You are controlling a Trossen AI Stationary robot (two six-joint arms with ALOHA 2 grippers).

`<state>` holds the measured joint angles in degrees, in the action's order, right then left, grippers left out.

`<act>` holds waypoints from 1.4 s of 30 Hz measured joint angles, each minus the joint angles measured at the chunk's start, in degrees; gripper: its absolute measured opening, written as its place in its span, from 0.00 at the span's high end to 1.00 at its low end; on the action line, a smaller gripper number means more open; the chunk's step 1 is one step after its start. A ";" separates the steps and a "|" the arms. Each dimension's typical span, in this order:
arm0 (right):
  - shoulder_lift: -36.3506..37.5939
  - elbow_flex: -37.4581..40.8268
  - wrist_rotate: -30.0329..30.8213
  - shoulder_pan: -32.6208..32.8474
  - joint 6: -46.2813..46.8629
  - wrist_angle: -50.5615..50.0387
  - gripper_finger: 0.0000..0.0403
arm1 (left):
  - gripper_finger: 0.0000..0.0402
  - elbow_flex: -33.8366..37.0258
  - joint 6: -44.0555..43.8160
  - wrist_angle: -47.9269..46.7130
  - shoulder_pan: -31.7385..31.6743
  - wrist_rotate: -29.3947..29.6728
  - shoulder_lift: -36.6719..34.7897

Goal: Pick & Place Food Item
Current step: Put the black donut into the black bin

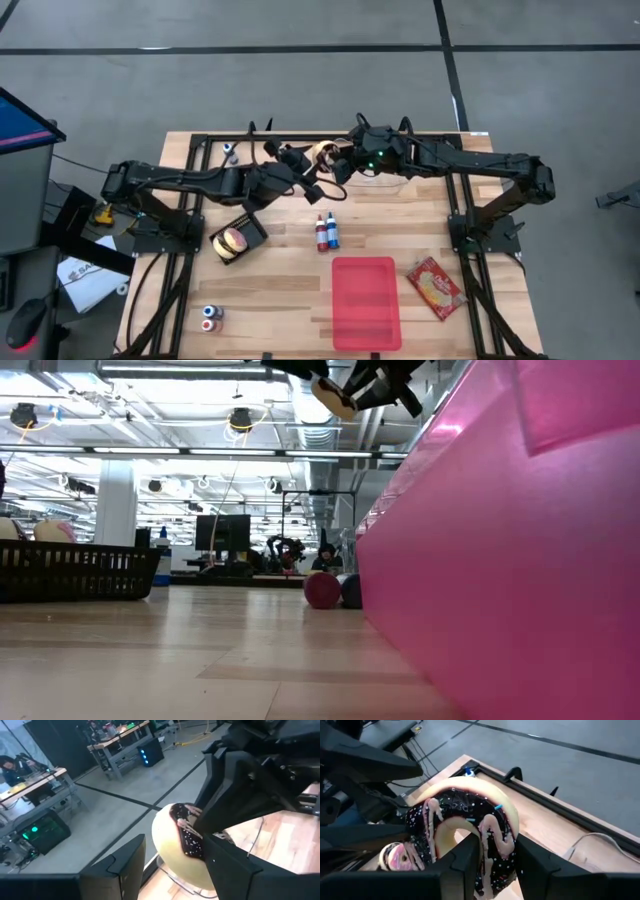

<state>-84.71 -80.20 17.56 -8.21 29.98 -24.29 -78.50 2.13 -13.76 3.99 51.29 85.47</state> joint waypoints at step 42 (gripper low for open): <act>0.00 0.01 -0.96 0.31 -1.04 1.20 0.73 | 0.52 0.02 0.51 1.70 -1.55 -2.58 0.92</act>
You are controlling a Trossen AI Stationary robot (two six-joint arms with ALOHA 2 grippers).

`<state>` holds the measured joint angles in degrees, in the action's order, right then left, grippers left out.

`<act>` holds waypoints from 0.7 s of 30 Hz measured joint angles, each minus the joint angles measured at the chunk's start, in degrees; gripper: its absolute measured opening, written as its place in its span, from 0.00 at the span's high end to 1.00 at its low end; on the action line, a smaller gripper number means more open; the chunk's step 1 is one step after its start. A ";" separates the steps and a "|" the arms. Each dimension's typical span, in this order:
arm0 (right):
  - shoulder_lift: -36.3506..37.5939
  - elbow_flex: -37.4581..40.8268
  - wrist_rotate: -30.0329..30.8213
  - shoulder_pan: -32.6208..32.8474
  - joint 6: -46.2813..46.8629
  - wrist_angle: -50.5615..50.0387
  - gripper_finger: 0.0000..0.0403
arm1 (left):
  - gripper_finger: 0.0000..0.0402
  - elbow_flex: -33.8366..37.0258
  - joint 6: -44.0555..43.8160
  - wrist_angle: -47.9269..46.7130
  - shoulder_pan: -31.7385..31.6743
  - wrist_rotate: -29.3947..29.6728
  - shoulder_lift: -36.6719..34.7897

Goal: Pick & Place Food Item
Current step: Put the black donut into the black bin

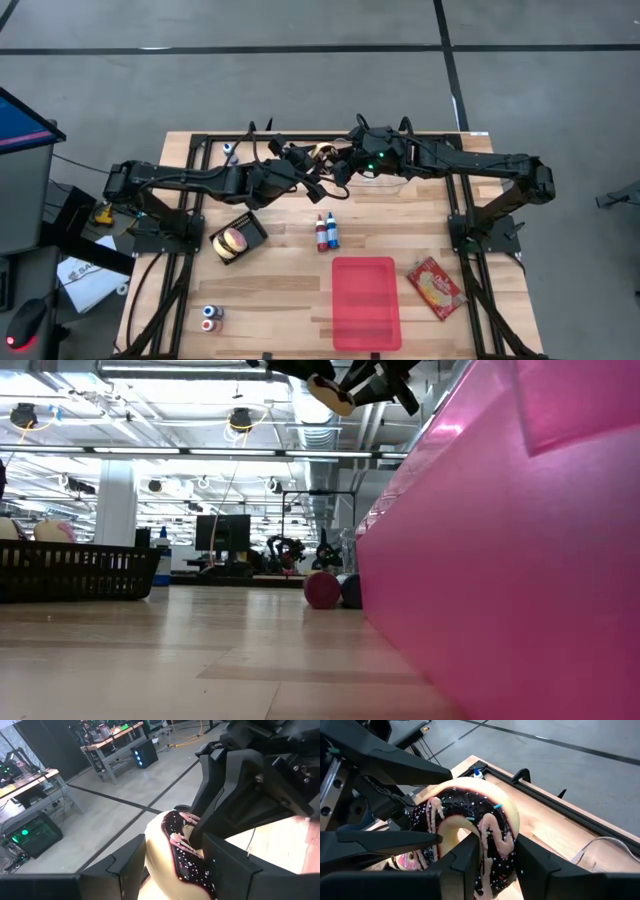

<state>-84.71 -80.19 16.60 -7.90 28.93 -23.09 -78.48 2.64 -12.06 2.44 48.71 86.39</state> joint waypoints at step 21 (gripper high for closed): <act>0.00 0.01 -0.07 0.00 -1.10 0.01 0.73 | 0.52 0.00 -1.28 -2.64 0.00 0.57 -0.04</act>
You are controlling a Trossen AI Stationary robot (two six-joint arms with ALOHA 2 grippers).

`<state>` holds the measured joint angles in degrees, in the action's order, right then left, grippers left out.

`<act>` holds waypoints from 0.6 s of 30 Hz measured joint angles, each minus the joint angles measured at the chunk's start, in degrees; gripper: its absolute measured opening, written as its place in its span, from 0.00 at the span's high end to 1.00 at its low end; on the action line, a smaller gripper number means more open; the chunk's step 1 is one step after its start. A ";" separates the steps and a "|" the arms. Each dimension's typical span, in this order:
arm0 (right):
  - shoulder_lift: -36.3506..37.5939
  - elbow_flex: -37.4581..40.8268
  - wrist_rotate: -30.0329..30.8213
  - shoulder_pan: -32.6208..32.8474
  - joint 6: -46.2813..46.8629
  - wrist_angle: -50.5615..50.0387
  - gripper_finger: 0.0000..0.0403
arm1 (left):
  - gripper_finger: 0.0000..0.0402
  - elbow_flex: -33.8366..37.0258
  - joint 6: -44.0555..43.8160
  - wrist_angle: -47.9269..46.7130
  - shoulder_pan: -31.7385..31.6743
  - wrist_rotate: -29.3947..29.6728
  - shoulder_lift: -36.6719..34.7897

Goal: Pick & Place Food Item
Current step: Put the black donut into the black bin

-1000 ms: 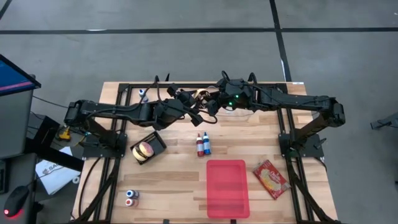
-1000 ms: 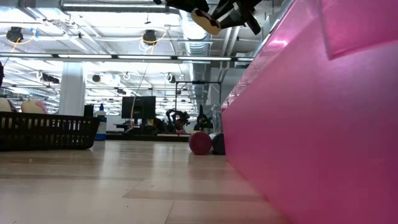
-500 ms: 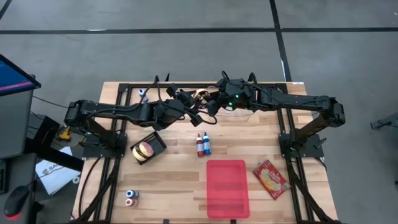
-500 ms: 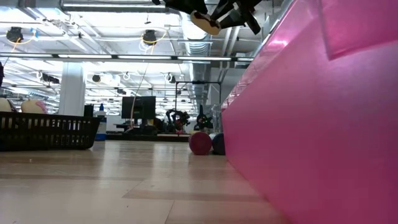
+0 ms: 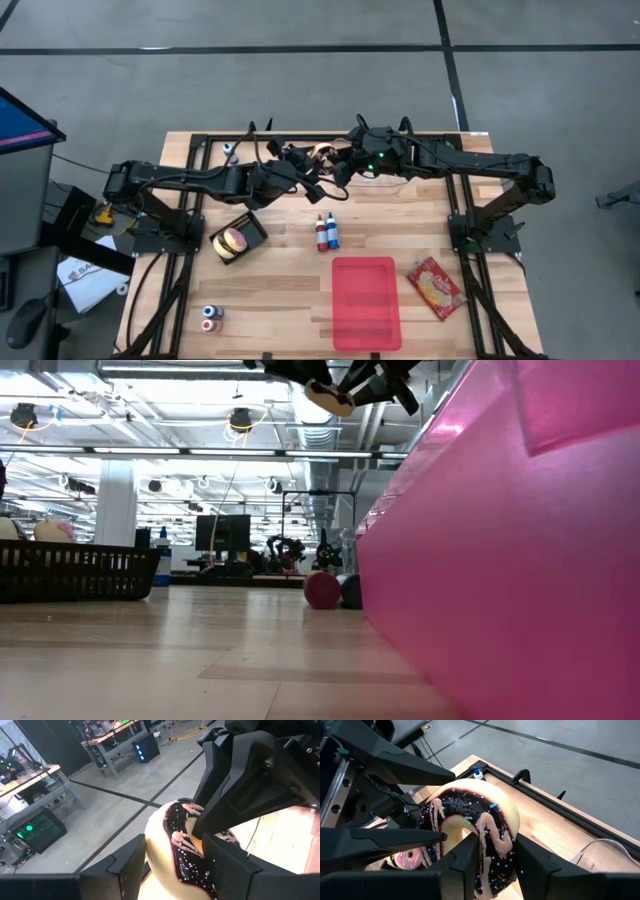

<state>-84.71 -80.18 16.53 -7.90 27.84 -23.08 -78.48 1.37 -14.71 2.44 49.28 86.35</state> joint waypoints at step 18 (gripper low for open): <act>0.08 0.00 -1.64 1.22 -1.49 1.47 0.73 | 0.53 0.00 -0.35 -1.02 -0.33 1.79 -0.07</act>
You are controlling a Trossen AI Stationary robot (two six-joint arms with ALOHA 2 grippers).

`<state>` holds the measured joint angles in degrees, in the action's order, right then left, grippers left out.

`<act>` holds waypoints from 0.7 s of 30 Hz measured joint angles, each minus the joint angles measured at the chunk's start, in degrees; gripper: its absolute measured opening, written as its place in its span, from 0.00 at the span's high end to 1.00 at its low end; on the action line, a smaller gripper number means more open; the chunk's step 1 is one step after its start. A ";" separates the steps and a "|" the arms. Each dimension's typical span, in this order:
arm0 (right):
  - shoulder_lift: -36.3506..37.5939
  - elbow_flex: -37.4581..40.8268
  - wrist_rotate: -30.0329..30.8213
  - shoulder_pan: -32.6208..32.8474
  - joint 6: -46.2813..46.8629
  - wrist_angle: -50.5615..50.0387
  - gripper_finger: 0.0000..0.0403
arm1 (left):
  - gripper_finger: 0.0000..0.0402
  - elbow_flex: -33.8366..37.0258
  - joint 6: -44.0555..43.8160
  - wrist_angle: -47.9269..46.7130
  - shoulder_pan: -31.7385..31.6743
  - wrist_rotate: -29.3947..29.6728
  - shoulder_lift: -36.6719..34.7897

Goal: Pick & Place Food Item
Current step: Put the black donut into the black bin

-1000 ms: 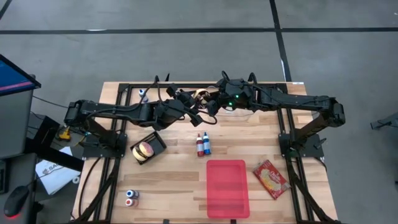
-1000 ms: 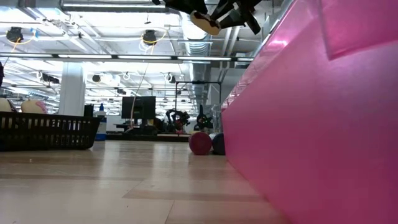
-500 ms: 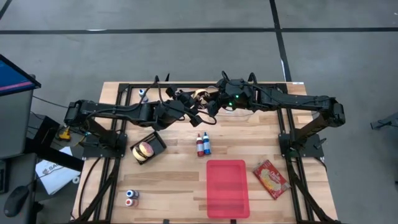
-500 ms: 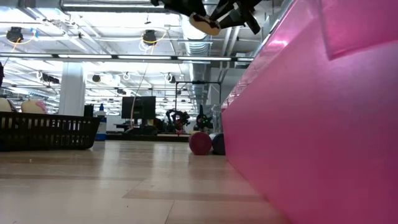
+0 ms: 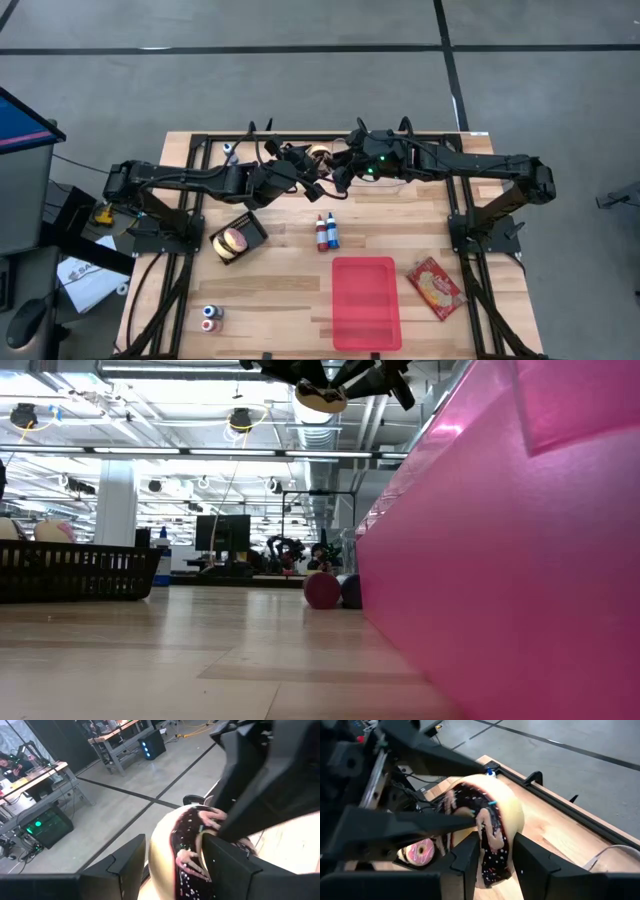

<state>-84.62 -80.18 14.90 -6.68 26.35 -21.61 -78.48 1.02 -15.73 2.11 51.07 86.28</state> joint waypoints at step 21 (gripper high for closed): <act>-0.02 0.02 0.04 -0.02 0.00 0.97 0.73 | 0.76 0.00 -3.02 -3.34 0.11 -0.06 -0.08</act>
<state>-84.64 -80.16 14.94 -6.70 26.35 -20.64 -78.48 -2.00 -19.06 2.22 51.01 86.20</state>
